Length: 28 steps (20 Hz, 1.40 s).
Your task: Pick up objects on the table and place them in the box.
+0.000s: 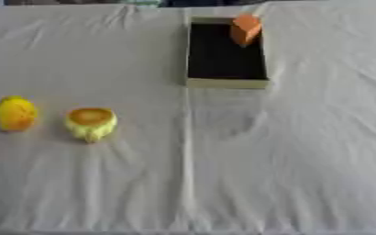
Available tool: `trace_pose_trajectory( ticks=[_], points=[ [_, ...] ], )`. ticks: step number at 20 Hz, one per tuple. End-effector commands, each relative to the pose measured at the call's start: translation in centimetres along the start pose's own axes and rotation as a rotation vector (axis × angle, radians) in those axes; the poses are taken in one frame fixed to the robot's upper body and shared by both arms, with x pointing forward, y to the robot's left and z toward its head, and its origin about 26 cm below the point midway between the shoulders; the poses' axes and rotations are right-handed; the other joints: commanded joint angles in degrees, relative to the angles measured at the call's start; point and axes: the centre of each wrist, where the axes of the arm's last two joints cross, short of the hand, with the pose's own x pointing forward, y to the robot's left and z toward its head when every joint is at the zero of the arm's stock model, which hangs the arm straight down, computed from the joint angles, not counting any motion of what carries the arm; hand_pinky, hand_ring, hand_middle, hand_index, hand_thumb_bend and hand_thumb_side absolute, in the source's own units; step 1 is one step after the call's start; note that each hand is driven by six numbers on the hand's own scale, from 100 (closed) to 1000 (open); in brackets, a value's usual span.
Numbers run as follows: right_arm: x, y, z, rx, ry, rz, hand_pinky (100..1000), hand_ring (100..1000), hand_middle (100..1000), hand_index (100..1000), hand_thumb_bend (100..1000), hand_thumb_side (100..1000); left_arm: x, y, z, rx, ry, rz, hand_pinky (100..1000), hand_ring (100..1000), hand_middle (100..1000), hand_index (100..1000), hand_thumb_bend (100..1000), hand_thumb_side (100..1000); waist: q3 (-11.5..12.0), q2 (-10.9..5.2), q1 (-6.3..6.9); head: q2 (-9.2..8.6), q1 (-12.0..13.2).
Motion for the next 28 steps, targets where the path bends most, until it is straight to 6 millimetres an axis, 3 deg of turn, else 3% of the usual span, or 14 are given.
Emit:
trace_pose_trajectory(
  ticks=[1,8,15,20,28],
  points=[
    [0.7,-0.5,-0.6,0.014,-0.025,0.021,950,844,699,833,100,536,0.2,1.9,-1.4,-0.174,-0.032,-0.178,828,780,763,917,197,334,-0.01,-1.15,0.21,0.26,0.07],
    [0.7,-0.7,-0.5,0.021,-0.020,0.033,950,844,698,833,100,536,-3.1,5.0,-1.9,-0.529,0.097,-0.511,855,810,785,932,285,340,0.45,-1.16,0.85,0.43,-0.36],
    [0.6,-0.7,-0.5,0.027,-0.015,0.037,951,845,698,833,100,536,-5.0,6.3,-3.1,-0.891,0.104,-0.659,903,860,820,952,450,312,0.95,-1.51,1.01,0.60,-0.18],
    [0.6,-0.6,-0.5,0.034,-0.015,0.033,951,845,698,833,100,534,-4.4,5.6,-3.9,-1.058,0.028,-0.651,919,873,826,940,550,307,0.89,-1.57,0.88,0.50,0.51],
    [0.7,-0.3,-0.6,0.054,-0.012,0.018,952,845,696,834,100,534,-2.1,3.6,-4.1,-1.243,-0.056,-0.610,938,886,831,936,612,292,0.62,-1.56,0.88,0.64,0.78]
  ],
)
